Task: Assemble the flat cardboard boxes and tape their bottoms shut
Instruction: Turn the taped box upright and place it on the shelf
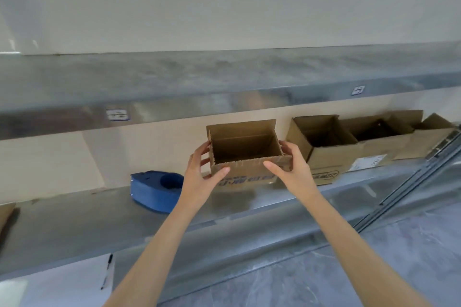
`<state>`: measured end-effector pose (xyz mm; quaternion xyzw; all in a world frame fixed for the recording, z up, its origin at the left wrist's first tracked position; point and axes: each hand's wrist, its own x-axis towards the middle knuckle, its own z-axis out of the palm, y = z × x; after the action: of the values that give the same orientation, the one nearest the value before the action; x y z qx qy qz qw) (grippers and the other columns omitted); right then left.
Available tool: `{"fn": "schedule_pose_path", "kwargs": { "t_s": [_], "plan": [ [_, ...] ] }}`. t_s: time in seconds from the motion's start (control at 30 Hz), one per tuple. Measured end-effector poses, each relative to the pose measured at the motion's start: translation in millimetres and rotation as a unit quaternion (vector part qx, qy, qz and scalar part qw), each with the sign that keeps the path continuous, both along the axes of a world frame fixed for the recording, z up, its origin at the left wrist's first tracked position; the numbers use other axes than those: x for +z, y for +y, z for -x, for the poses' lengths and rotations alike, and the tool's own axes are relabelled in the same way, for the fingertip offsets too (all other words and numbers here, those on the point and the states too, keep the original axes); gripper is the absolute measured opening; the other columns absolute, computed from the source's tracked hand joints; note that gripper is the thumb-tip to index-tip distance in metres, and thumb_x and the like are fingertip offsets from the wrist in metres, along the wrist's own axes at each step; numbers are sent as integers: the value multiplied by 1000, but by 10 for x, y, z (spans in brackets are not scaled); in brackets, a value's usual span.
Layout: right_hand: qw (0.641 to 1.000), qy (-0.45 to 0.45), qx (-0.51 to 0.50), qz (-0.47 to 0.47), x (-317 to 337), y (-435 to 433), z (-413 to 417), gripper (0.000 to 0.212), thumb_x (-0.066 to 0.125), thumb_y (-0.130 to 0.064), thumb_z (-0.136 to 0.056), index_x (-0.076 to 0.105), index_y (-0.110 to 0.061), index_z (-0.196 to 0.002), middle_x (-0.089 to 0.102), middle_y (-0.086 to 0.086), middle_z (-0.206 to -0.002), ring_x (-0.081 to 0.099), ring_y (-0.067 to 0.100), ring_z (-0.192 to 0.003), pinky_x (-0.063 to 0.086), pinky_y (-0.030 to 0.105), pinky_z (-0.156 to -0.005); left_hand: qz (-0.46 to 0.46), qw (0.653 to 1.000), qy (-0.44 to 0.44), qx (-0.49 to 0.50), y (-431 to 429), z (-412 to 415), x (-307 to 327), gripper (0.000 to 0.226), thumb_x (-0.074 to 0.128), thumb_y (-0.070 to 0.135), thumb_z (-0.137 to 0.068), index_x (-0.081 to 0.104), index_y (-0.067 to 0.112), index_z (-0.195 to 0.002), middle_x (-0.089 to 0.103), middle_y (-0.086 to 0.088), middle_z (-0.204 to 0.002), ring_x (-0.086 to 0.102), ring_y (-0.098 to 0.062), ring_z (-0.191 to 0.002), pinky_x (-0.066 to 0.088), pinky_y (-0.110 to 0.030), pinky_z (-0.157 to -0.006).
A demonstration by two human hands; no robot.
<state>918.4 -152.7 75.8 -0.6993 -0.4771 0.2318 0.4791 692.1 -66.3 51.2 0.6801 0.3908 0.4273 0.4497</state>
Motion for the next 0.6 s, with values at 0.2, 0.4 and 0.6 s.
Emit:
{"fn": "schedule_pose_path", "kwargs": {
  "t_s": [0.2,0.4,0.6],
  "plan": [
    [997,-3,33,73,-267,55,-515,73,74,-33,-87,36,-19,-148,52,4,-144,50,22,-132,44,46,-109,61,997,21,42,-109,-499,-304,74,78,30,-82,39,28,-144,48,8,-143,49,-11,-127,44,-23,-96],
    [995,11,51,86,-476,241,-598,73,75,-33,-86,38,-15,-147,53,5,-143,50,22,-132,44,45,-109,90,992,45,72,-36,-564,-434,72,79,28,-81,40,31,-142,51,15,-134,50,-7,-122,42,-7,-83],
    [996,-17,45,81,-515,356,-615,73,77,-28,-85,38,-15,-146,50,3,-146,46,21,-135,40,37,-112,122,985,62,102,79,-567,-511,71,79,32,-82,42,35,-142,52,14,-133,53,-10,-114,43,-16,-81]
  ]
}}
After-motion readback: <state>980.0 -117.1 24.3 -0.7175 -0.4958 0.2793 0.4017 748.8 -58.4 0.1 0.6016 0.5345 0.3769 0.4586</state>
